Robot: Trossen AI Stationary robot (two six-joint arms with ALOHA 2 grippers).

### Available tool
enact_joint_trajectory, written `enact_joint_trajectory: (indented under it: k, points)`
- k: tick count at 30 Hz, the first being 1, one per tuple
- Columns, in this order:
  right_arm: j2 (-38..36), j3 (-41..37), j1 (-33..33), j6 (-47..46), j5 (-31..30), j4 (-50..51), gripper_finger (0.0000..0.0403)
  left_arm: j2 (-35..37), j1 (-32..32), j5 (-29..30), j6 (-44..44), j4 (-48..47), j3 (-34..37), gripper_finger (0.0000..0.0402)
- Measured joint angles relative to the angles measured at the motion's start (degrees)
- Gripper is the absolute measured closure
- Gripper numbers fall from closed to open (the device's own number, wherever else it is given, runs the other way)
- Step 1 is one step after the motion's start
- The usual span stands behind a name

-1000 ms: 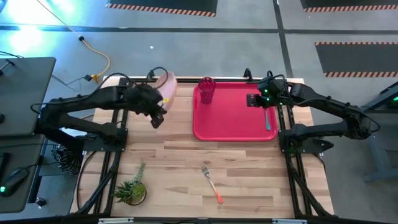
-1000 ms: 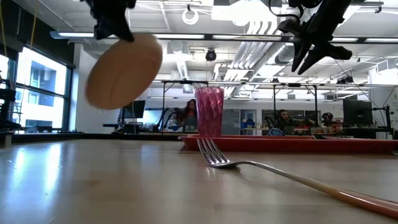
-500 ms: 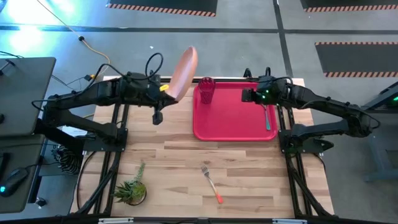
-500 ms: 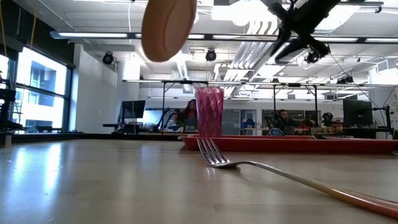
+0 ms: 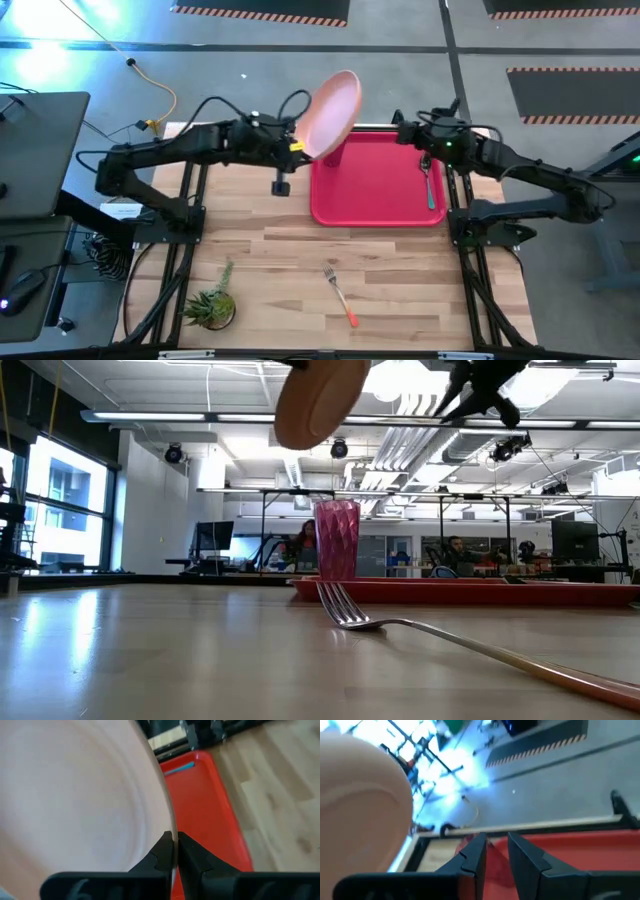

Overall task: Pick and place plate/cup/fork/spoon on tray
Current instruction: Put the orange plate on the center of the red tray

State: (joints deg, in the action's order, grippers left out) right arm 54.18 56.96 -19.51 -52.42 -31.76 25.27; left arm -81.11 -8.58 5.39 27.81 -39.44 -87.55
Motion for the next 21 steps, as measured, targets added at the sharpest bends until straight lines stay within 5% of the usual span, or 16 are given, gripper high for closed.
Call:
enact_joint_trajectory:
  k: [8, 21]
  points:
    - [-8.31, 0.01, 0.0, 1.9, -1.79, -1.61, 0.0331, -4.3, 1.14, 0.34, 14.04, -0.19, -0.13, 0.0394]
    - [-14.48, 0.01, 0.0, -1.89, 9.18, 0.95, 0.0331, -11.61, 6.9, 1.89, 29.04, -3.55, -0.14, 0.0394]
